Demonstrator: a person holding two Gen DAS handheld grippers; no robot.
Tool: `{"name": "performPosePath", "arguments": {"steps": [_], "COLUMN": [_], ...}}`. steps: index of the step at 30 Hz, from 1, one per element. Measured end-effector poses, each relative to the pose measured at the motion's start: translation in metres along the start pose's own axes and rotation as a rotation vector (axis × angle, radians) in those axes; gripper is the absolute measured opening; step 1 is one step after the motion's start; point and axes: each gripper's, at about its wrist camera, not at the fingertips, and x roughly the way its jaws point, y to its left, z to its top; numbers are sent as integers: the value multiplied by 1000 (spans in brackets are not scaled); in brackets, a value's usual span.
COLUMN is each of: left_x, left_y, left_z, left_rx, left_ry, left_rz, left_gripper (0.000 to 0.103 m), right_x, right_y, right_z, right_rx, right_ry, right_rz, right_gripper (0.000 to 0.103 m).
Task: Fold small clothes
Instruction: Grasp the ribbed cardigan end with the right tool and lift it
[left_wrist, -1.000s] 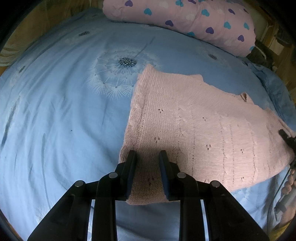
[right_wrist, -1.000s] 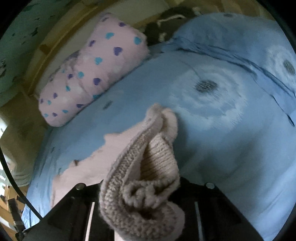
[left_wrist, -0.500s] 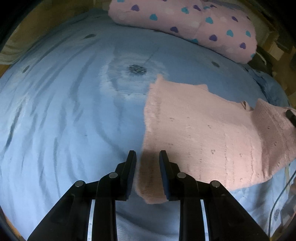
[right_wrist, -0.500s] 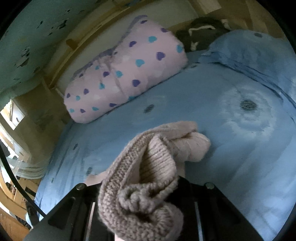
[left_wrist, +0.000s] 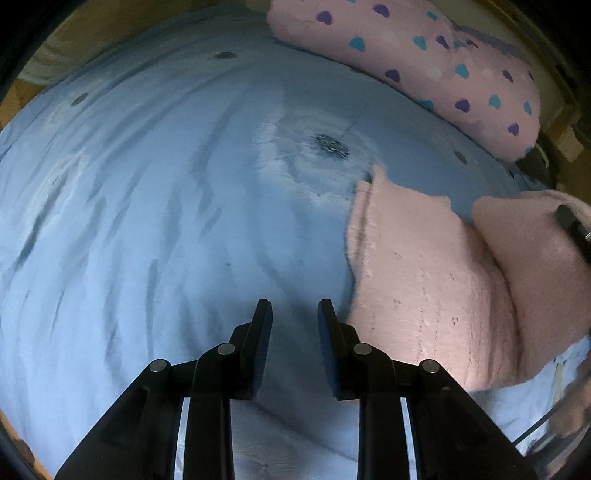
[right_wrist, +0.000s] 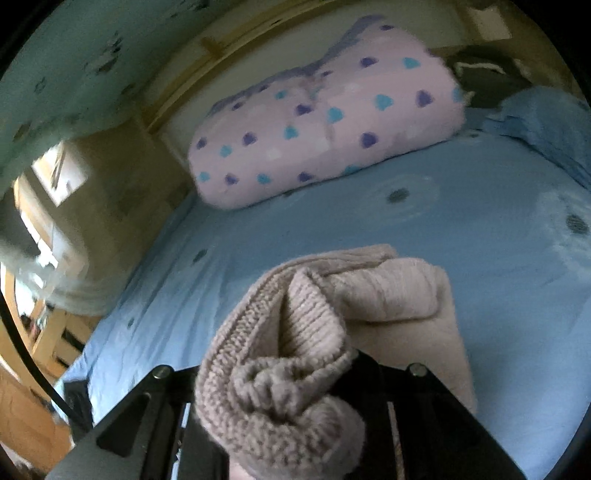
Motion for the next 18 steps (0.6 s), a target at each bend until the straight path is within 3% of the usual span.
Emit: {"name": "performPosePath", "arguments": {"steps": [8,11,13,18], "left_x": [-5,-6,-6,-7], "left_y": [26,33,36,35], "left_z": [2,3,4,5], "left_rx": [-66,-85,-97,-103], "left_ry": [-10,-13,-13,-21], "left_rz": [-13,-15,-18,-31], "left_gripper": [19,19,19,19], "right_x": [59,78,79,58], "right_y": [50,54,56,59], "right_z": [-66,-85,-90,-92], "right_rx": [-189,-220,-238,-247], "right_ry": [141,222,226,240], "right_rz": [52,70,74,144], "right_gripper": [21,25,28,60]}}
